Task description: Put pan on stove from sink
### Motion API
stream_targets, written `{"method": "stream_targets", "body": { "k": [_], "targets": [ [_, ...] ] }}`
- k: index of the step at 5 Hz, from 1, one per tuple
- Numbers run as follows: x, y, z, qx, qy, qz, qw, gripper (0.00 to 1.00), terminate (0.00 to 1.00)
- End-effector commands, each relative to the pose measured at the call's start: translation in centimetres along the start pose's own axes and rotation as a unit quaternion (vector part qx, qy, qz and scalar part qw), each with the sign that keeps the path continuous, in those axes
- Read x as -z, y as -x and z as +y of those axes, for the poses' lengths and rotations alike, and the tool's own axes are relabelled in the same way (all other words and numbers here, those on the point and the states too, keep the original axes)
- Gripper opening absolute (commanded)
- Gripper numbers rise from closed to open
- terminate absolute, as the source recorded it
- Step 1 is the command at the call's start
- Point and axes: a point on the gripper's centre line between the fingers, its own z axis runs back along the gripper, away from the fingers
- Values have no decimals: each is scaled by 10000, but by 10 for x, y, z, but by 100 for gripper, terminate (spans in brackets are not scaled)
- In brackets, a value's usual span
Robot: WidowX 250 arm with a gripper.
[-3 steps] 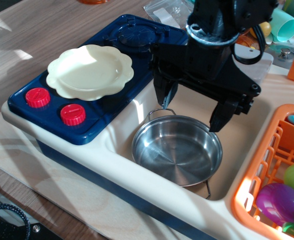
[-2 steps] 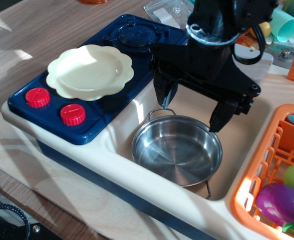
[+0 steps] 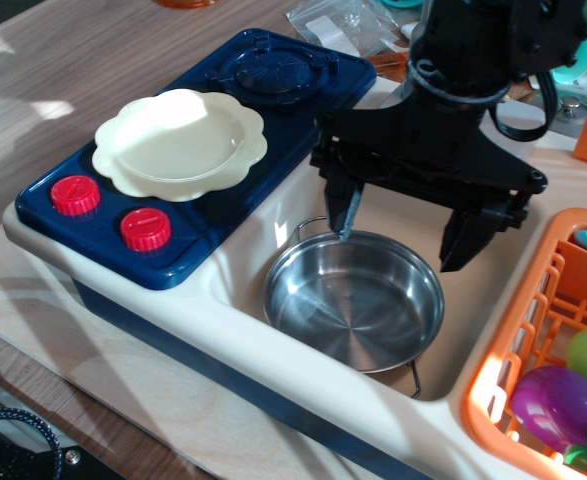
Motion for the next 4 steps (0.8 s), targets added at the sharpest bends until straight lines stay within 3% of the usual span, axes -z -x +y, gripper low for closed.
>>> {"method": "stream_targets", "body": {
  "k": [1,2,4],
  "targets": [
    [-2,-14,-13,-976,227,-91,9949,100,0],
    [10,-13,-17,-1277,249,-360,9909,100,0],
    [34,-20,-11,-1584,374,-530,9852,100,0]
  ]
}}
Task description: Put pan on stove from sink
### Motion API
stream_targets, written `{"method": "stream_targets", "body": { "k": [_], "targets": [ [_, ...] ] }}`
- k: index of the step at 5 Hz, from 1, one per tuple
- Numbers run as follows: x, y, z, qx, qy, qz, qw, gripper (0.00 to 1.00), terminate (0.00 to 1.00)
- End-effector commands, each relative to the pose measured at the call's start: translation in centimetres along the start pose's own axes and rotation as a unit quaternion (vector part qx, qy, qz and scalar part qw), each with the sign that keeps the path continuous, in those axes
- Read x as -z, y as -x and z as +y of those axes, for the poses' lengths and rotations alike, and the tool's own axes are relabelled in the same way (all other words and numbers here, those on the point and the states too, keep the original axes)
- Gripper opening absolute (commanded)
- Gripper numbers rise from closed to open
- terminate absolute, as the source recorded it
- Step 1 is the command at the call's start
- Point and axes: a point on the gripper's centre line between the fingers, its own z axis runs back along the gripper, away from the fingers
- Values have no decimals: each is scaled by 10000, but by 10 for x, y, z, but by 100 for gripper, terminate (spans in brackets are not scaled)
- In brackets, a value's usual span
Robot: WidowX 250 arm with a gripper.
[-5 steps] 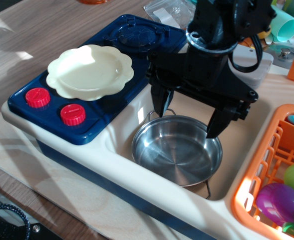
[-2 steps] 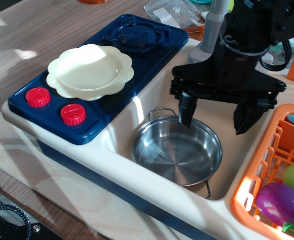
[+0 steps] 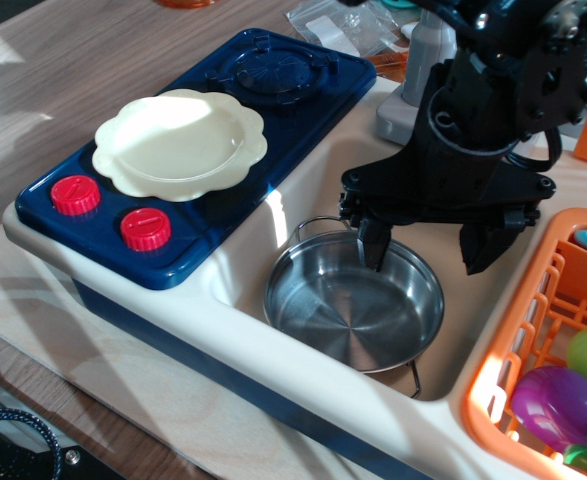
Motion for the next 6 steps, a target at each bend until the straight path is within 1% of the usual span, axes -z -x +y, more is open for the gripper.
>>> {"method": "stream_targets", "body": {
  "k": [1,2,3,4,5,6],
  "targets": [
    [12,-4,2,-307,215,-92,9993,100,0],
    [22,-2,4,-387,234,124,9989,0,0],
    [22,-1,5,-408,237,158,9988,0,0],
    [15,-3,5,-402,190,139,9989,0,0],
    [2,-5,3,-362,187,315,9987,0,0],
    [-22,-11,0,-351,144,540,9978,0,0]
  ]
}}
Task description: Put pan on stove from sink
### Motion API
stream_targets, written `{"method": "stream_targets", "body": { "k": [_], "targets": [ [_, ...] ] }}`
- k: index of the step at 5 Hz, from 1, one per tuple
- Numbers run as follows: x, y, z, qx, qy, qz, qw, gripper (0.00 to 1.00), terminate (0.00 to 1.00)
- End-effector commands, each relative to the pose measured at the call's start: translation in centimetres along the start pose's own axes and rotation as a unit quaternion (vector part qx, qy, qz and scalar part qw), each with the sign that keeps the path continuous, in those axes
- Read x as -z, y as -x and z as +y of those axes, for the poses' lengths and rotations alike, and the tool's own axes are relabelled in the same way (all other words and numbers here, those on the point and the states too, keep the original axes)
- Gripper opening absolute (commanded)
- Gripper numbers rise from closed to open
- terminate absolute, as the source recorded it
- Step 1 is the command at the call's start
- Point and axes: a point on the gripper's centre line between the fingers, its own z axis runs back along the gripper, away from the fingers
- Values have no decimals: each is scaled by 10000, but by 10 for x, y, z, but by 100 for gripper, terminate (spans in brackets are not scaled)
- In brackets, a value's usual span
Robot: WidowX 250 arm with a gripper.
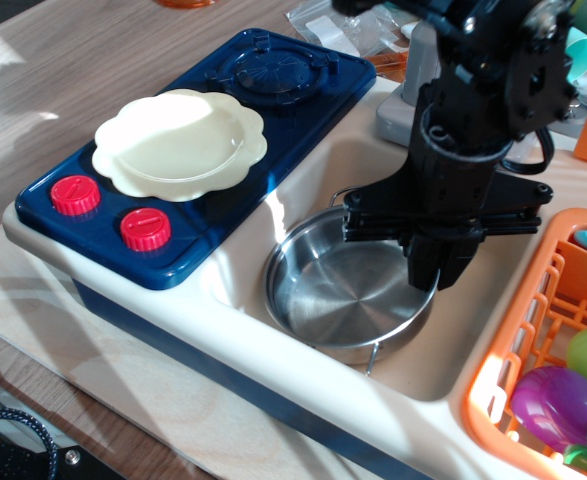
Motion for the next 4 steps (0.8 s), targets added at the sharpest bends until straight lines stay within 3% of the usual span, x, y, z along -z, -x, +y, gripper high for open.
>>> {"method": "stream_targets", "body": {
  "k": [1,3,4],
  "targets": [
    [-51,-2,-7,-154,16,-99,9998,0,0],
    [-91,11,-7,-249,-464,-562,9970,0,0],
    [-93,-6,14,167,-524,-847,9949,0,0]
  ]
}}
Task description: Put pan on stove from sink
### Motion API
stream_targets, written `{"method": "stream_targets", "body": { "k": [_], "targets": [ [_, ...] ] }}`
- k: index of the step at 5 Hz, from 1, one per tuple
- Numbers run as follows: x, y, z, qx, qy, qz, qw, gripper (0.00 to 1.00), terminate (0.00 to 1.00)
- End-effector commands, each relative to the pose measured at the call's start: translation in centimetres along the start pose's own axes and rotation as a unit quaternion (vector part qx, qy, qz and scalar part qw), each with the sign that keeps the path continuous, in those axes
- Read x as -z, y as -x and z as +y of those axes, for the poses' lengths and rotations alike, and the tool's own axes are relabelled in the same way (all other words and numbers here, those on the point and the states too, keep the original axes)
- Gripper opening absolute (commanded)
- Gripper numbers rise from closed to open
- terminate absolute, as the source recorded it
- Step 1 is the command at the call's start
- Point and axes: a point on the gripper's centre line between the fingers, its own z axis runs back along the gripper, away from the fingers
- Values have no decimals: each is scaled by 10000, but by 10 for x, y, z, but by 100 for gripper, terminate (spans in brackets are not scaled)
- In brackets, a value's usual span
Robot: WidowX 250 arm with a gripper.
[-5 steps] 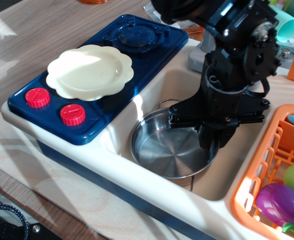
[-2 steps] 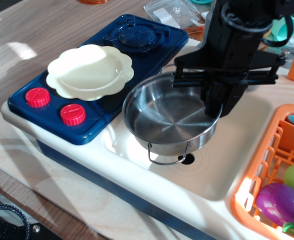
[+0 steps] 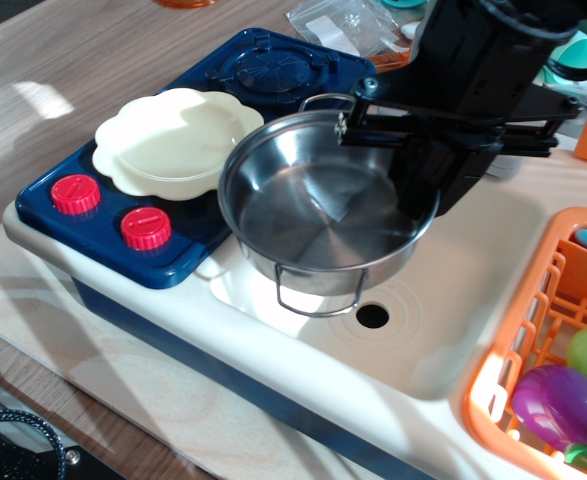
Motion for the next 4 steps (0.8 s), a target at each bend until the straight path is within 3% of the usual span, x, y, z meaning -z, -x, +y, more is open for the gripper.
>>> {"method": "stream_targets", "body": {
  "k": [1,2,4],
  "targets": [
    [-7,-39,34,404,263,-567,9972,0,0],
    [6,-68,52,827,388,-862,9921,0,0],
    [20,-124,52,1676,524,-1338,9753,0,0]
  ]
}}
